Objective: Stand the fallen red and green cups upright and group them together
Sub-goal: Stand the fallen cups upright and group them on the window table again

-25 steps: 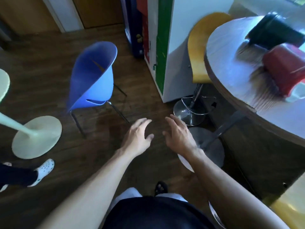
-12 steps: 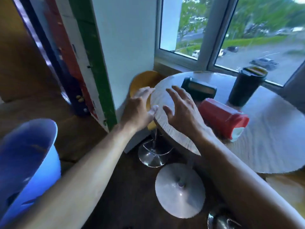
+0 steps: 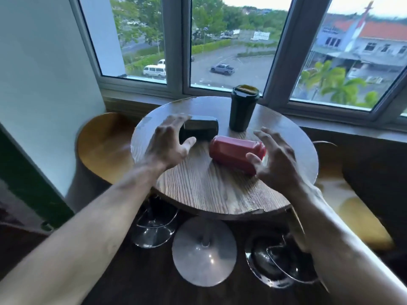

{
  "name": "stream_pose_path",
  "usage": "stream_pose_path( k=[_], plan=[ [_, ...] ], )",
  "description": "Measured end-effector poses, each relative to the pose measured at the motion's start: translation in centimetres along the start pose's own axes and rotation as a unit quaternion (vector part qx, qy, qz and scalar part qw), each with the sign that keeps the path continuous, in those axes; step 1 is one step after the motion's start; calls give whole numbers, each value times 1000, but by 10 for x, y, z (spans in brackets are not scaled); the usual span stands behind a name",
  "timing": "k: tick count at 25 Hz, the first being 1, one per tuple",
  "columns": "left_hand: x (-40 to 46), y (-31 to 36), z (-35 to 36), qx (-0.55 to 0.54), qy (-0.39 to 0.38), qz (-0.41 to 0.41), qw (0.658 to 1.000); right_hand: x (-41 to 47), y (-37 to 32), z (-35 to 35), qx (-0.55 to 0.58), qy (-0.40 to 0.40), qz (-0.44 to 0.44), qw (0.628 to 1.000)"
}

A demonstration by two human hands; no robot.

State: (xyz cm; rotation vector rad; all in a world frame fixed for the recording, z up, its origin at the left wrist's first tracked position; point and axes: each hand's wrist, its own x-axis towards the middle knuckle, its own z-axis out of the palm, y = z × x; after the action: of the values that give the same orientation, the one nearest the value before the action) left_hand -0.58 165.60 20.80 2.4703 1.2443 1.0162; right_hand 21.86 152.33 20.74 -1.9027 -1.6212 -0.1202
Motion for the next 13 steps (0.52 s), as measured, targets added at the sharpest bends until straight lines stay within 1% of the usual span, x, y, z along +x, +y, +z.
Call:
stream_pose_path(
  k=[4, 7, 10, 13],
  plan=[
    [26, -8, 7, 33, -46, -11, 998, -4, 18, -6, -3, -18, 16, 1000],
    [41, -14, 4, 51, -46, -23, 997, 2, 22, -8, 23, -39, 25, 999],
    [51, -21, 2, 41, -25, -50, 998, 5, 29, -3, 45, -78, 23, 996],
    [50, -29, 3, 31, -49, -85, 995, 5, 36, 6, 60, -113, 27, 991]
  ],
)
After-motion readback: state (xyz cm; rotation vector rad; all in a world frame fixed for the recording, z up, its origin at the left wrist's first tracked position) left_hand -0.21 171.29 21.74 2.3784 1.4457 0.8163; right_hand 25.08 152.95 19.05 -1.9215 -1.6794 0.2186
